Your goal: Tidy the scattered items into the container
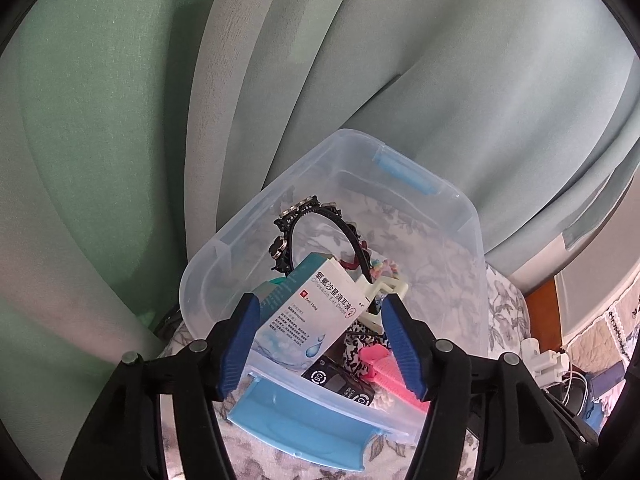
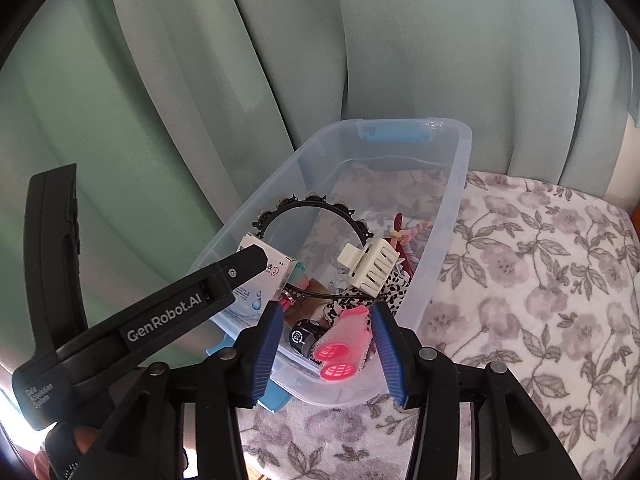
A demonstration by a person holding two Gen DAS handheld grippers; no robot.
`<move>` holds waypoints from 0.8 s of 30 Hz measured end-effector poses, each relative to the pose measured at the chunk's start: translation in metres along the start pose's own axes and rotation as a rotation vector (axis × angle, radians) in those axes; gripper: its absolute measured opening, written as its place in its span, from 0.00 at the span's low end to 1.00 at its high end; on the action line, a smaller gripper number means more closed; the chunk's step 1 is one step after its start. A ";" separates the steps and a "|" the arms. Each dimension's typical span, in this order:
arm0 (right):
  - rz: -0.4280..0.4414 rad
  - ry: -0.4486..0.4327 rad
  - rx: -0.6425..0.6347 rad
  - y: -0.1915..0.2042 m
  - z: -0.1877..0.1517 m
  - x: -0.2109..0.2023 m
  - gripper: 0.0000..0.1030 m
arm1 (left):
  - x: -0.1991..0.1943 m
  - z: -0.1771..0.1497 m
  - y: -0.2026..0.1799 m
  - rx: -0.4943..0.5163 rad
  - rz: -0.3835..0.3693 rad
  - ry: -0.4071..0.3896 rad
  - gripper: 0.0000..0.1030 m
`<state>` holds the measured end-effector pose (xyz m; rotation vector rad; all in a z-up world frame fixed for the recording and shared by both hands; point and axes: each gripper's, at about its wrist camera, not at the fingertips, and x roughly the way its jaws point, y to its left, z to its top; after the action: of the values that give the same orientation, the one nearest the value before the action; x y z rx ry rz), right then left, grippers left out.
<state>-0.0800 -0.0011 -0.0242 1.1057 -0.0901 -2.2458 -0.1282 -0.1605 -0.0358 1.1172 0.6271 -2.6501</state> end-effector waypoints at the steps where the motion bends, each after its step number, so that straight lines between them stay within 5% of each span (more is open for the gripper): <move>1: -0.001 -0.003 0.000 0.000 0.000 -0.001 0.52 | 0.000 0.000 -0.002 0.004 -0.002 -0.003 0.64; 24: -0.074 -0.084 0.014 -0.007 -0.010 -0.048 0.77 | -0.045 -0.008 -0.027 0.095 0.015 -0.044 0.75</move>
<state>-0.0543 0.0336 0.0003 1.0376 -0.1011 -2.3614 -0.1003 -0.1321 -0.0002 1.0802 0.4871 -2.7087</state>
